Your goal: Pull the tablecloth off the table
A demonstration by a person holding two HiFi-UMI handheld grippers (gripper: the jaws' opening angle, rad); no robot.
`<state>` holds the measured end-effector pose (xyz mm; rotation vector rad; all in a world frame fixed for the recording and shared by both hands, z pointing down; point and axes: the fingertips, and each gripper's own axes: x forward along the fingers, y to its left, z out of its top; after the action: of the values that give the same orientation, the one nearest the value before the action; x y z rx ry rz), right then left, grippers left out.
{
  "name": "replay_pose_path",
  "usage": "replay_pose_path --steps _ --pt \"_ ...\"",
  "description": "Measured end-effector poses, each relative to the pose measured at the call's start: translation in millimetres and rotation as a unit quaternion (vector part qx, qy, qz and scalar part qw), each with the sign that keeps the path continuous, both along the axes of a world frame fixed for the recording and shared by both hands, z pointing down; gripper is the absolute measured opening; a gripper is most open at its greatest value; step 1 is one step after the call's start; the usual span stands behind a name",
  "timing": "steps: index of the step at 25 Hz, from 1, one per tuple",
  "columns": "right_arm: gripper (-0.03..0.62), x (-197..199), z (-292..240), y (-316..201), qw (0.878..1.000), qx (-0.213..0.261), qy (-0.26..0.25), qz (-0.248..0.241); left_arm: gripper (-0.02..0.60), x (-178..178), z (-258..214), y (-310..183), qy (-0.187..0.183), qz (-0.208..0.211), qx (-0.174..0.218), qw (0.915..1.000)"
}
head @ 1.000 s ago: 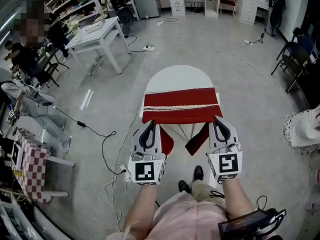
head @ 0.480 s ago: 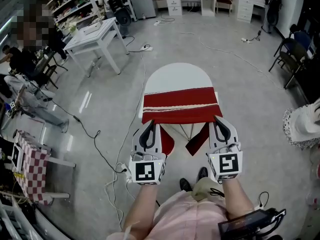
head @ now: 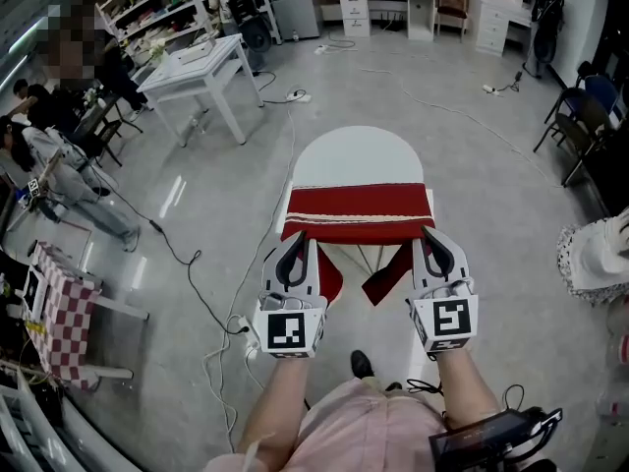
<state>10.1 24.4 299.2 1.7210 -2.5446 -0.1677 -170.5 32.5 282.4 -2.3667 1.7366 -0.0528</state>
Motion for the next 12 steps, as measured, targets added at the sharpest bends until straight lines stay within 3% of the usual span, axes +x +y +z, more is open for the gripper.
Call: replay_pose_path --steps 12 --pt "0.025 9.6 6.6 24.8 1.000 -0.011 -0.001 -0.001 0.038 10.0 2.1 22.6 0.001 -0.003 -0.002 1.0000"
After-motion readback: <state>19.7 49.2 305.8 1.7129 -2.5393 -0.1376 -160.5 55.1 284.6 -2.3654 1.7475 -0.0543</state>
